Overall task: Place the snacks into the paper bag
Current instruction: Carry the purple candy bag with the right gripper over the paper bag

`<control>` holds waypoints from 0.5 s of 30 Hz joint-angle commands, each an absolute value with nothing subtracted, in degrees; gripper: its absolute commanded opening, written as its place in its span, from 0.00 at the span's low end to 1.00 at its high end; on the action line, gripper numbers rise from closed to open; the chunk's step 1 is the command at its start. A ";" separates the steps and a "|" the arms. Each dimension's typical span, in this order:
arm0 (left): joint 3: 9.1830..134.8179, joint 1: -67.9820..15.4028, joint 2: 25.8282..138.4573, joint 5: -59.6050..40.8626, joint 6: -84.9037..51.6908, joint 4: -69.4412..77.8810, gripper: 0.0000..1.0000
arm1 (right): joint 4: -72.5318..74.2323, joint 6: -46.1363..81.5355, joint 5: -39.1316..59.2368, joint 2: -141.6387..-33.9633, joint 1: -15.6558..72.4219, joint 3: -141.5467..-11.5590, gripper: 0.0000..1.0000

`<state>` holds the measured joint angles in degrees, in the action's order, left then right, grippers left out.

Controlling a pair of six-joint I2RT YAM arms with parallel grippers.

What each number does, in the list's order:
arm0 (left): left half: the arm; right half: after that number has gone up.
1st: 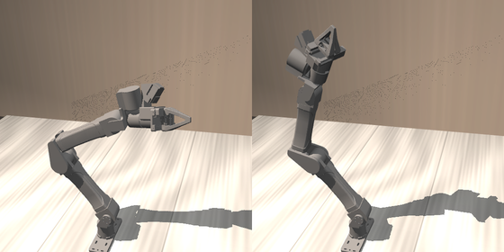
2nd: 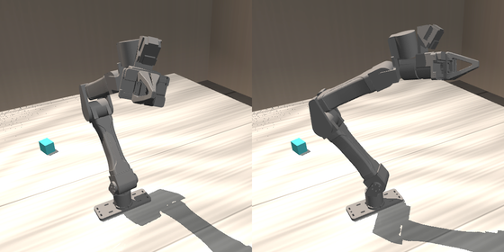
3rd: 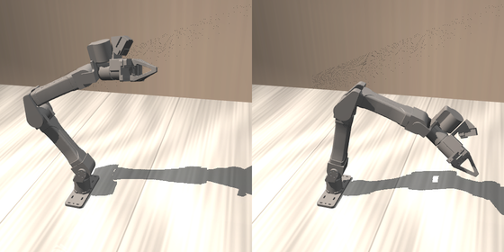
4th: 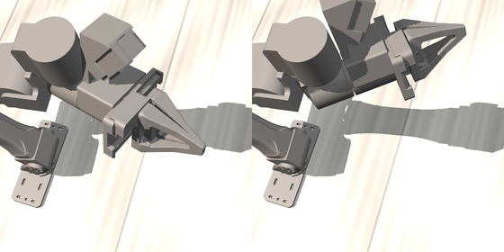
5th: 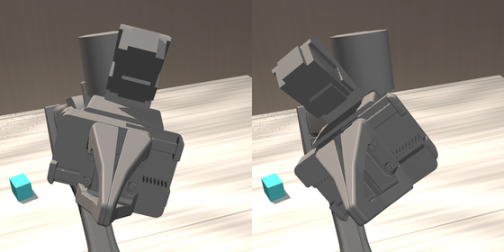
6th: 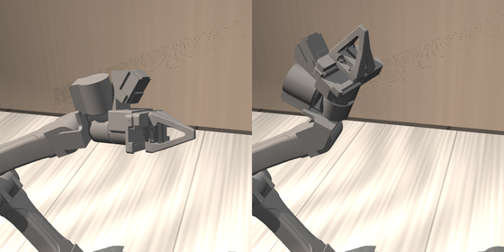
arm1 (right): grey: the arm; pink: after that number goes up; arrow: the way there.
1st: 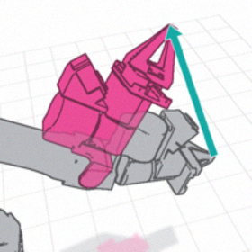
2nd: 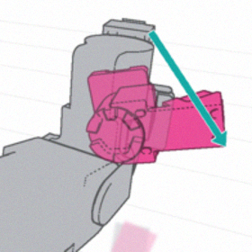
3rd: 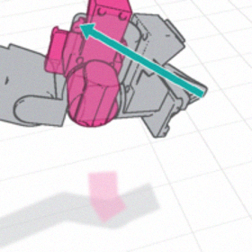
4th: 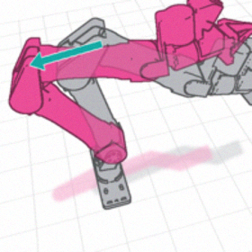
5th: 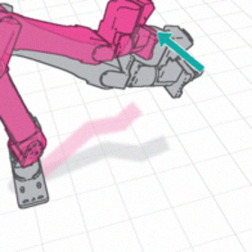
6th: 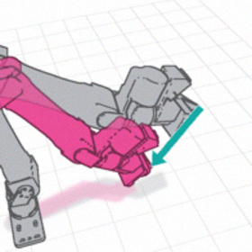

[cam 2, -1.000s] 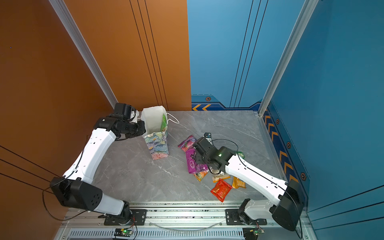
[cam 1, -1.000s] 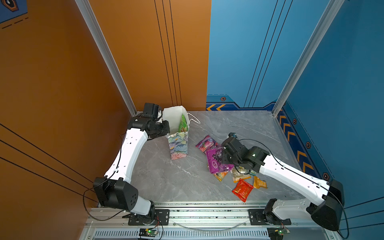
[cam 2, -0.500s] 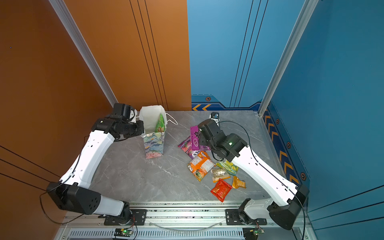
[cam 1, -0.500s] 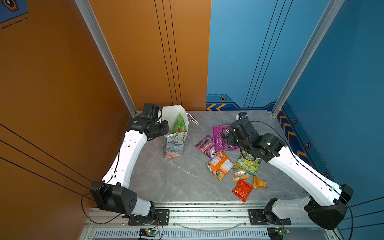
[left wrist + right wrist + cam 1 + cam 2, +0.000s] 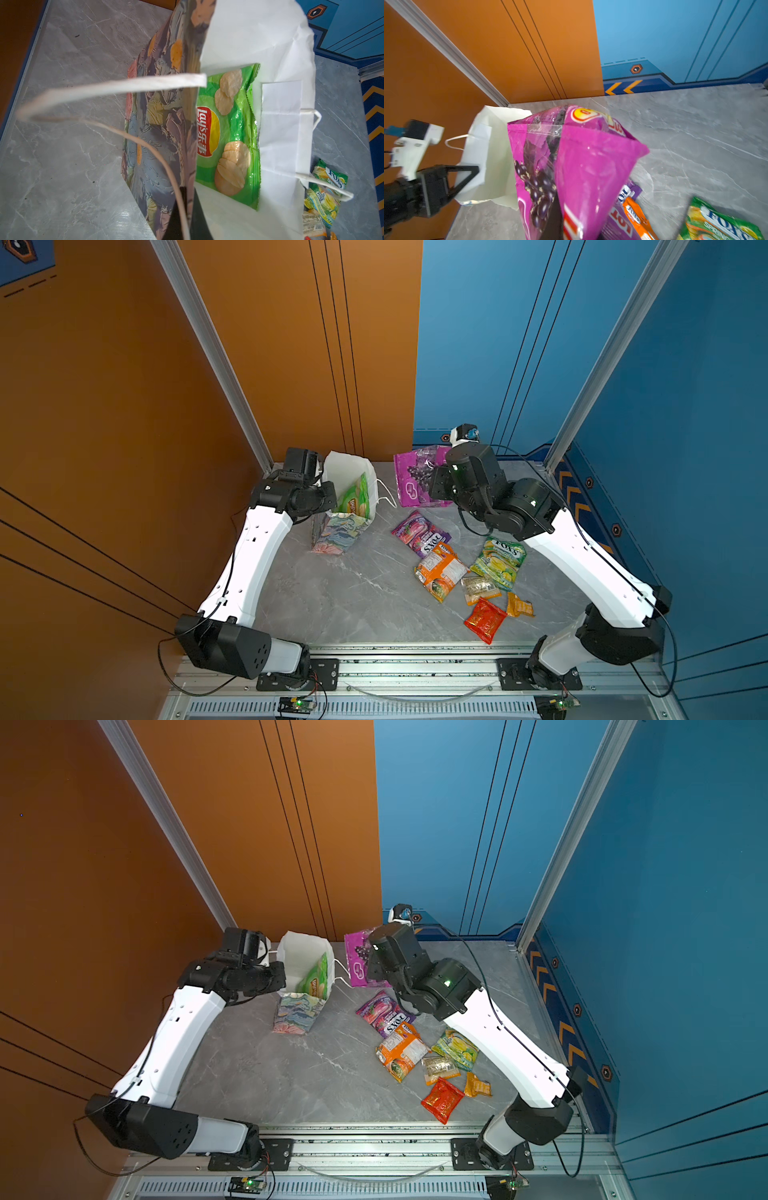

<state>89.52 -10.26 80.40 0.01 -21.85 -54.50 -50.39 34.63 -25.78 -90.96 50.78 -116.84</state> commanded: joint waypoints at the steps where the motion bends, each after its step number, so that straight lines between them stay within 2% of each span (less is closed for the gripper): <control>1: 89.21 -11.02 80.16 -0.04 -21.36 -53.59 0.00 | -49.04 33.16 -27.57 -93.70 52.31 -123.97 0.00; 8: 88.96 -10.90 79.54 -1.57 -21.36 -52.89 0.00 | -49.35 32.08 -25.70 -101.52 54.56 -134.38 0.00; 15: 88.97 -11.40 79.72 -3.84 -21.08 -52.37 0.00 | -48.57 33.38 -23.85 -106.44 55.02 -139.24 0.00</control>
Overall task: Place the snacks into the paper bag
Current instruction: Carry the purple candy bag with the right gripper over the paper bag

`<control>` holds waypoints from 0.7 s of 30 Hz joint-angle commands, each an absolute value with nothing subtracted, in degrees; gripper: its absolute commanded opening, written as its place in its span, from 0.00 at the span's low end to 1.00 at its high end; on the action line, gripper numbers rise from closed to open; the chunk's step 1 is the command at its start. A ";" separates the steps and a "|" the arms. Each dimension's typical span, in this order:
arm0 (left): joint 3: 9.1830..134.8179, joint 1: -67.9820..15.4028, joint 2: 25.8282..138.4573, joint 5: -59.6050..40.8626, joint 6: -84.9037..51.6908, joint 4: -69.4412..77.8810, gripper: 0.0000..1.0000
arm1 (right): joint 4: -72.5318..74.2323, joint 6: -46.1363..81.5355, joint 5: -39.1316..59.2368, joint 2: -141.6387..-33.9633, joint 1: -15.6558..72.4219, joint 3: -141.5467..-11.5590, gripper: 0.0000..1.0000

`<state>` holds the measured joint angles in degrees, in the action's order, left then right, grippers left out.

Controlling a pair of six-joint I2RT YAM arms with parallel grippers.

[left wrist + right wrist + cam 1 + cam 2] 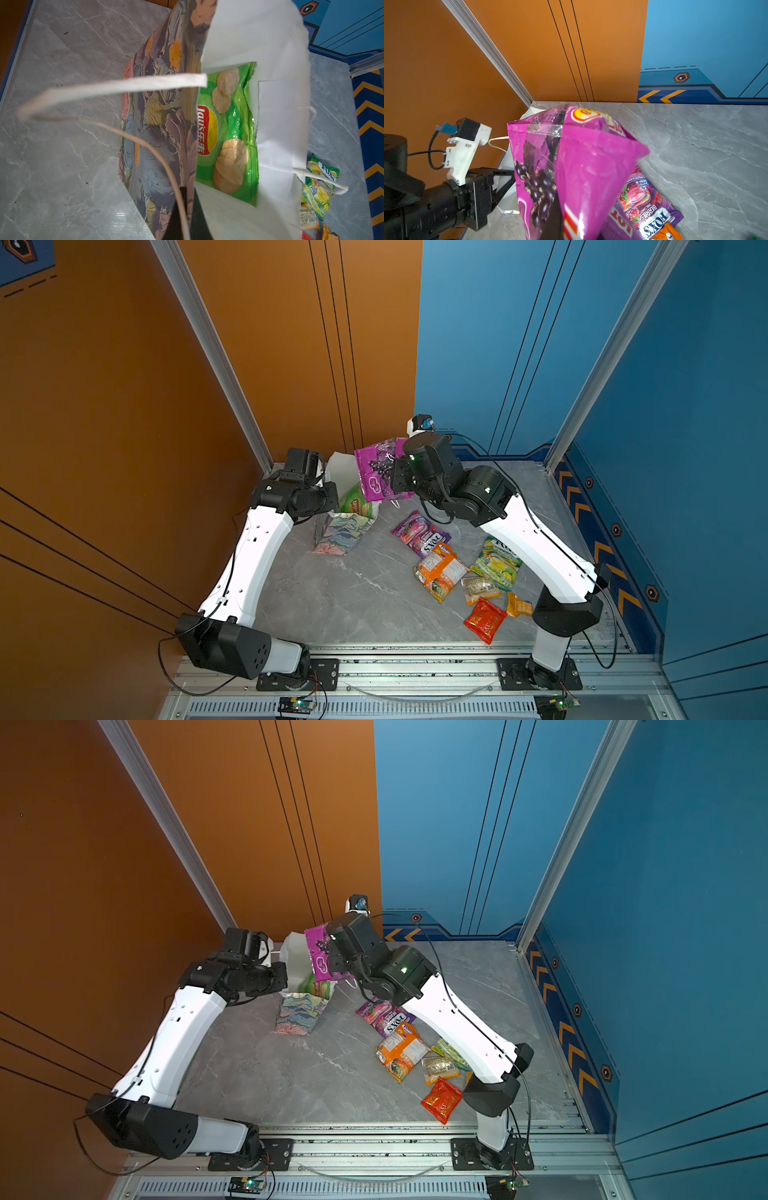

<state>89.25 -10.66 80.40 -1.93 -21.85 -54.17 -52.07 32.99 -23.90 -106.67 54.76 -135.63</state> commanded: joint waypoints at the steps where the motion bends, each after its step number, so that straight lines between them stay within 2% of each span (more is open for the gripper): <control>1: 89.03 -11.42 79.56 -3.93 -21.00 -52.26 0.00 | -48.27 33.81 -23.65 -107.11 55.02 -139.46 0.00; 21: 88.51 -13.54 78.84 -5.37 -19.56 -50.82 0.00 | -49.25 35.42 -27.57 -117.70 55.96 -142.51 0.00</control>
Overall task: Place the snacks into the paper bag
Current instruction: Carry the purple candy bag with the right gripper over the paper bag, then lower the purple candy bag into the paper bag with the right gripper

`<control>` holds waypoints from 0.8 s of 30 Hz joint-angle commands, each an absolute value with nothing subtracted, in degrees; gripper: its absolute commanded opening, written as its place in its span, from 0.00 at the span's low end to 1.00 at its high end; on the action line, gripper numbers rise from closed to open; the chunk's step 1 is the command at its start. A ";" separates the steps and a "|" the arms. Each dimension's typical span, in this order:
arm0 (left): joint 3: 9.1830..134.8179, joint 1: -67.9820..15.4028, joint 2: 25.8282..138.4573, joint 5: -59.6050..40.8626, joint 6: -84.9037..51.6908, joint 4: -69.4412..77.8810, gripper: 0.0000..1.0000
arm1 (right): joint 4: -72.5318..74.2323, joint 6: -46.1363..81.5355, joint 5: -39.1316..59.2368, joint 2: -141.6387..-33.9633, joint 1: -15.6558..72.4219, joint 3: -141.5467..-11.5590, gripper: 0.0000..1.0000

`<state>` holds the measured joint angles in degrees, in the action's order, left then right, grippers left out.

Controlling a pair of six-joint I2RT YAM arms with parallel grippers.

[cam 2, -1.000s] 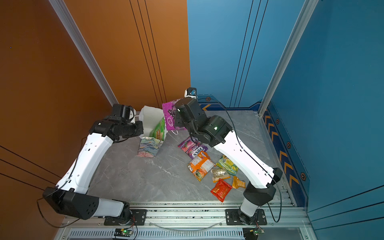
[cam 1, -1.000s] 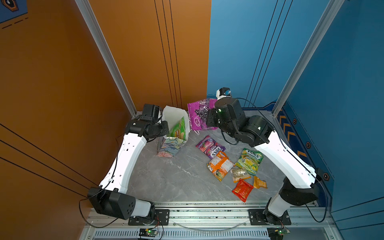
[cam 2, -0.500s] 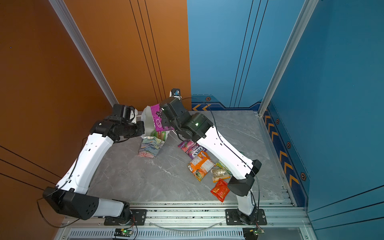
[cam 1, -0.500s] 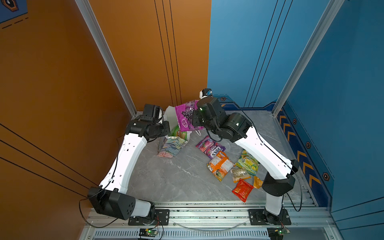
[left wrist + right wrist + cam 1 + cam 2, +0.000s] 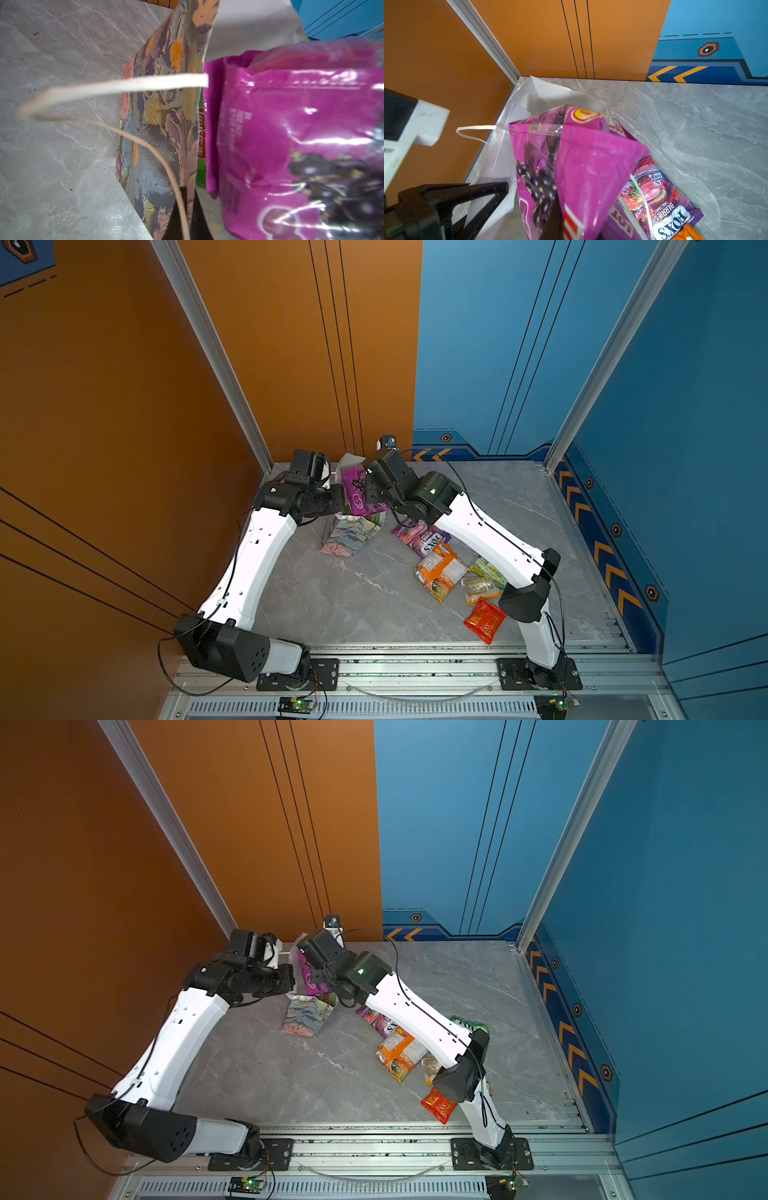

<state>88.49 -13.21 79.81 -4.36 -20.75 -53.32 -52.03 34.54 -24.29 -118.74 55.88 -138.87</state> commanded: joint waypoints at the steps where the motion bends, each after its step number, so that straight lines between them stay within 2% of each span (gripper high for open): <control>1: 88.51 -13.54 78.86 -5.56 -19.51 -50.87 0.00 | -49.89 35.30 -27.98 -118.17 55.83 -143.12 0.00; 24: 87.68 -15.95 78.27 -11.93 -18.19 -47.94 0.00 | -51.21 36.33 -29.34 -124.38 54.54 -144.14 0.00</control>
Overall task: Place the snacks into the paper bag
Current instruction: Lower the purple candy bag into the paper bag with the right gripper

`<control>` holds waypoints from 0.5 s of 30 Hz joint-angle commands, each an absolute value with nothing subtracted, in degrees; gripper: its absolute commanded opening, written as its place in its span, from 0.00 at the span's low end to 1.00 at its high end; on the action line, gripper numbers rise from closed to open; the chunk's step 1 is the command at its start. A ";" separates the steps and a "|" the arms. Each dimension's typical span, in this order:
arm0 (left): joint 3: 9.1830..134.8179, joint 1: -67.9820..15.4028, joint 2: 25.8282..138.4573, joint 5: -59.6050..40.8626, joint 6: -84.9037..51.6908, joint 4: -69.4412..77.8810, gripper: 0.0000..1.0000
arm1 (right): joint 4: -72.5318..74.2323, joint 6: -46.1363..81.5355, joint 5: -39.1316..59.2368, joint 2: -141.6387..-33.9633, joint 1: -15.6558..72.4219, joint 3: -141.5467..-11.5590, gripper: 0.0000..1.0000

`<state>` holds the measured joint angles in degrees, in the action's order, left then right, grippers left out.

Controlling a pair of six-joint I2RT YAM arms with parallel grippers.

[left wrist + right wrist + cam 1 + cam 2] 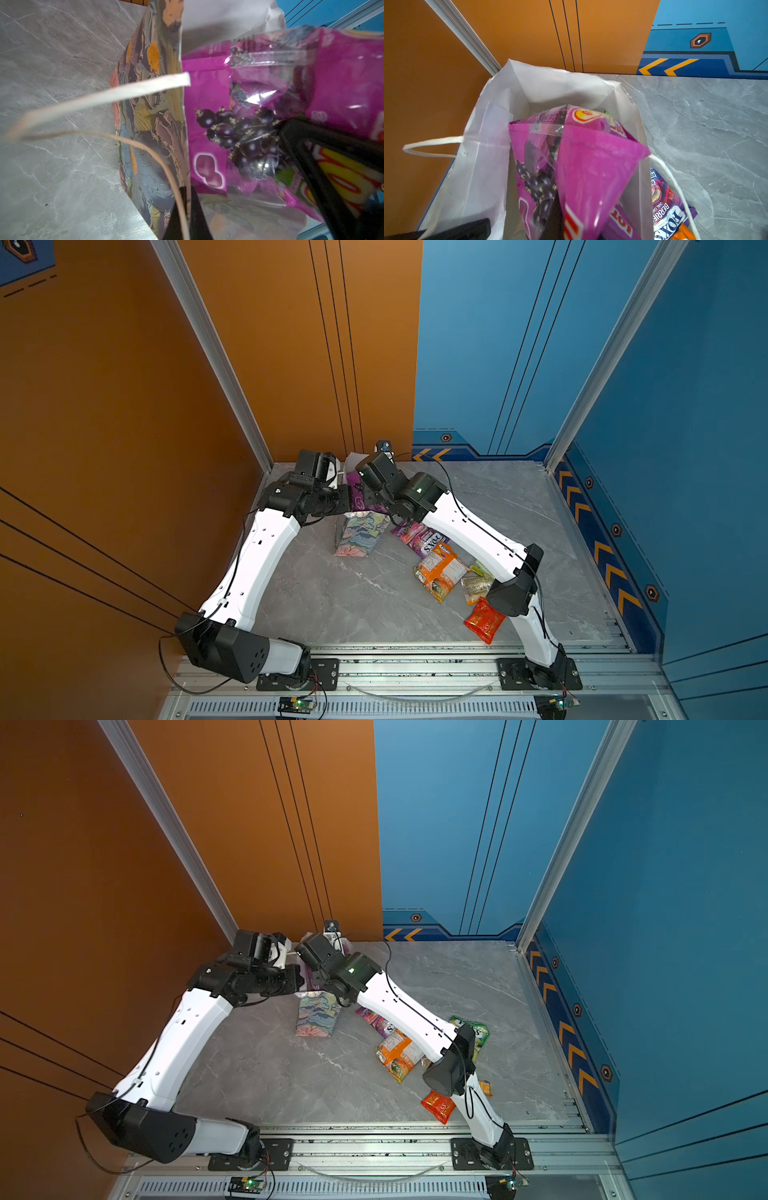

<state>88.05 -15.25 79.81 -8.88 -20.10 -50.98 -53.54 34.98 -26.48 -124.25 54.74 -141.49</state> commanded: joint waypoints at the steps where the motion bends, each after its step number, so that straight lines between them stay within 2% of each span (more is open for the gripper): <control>1: 87.42 -16.00 78.23 -12.53 -18.19 -47.61 0.00 | -51.37 36.47 -29.36 -124.64 54.37 -144.14 0.00; 15: 86.75 -19.15 77.87 -13.31 -17.03 -46.33 0.00 | -52.20 42.49 -17.53 -127.48 50.91 -144.18 0.00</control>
